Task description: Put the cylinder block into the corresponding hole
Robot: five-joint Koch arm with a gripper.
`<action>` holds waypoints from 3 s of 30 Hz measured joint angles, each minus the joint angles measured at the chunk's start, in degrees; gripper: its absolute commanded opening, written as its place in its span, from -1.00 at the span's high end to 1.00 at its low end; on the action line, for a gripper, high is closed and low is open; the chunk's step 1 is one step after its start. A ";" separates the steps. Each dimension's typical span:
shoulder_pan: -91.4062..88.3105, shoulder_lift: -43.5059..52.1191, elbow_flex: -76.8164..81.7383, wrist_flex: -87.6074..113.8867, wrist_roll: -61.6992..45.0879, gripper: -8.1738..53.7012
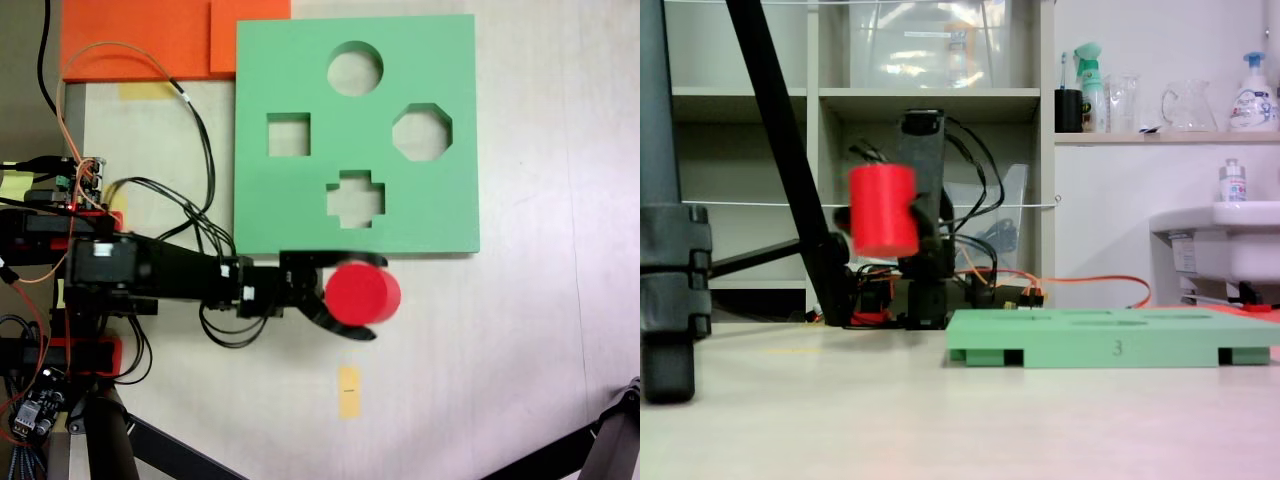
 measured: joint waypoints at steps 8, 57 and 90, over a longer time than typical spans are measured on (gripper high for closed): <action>-28.92 3.87 -10.20 19.60 -1.93 -0.02; -44.65 -30.32 -36.91 21.88 -2.20 -0.03; -44.74 -33.75 -38.32 22.94 -3.16 -0.96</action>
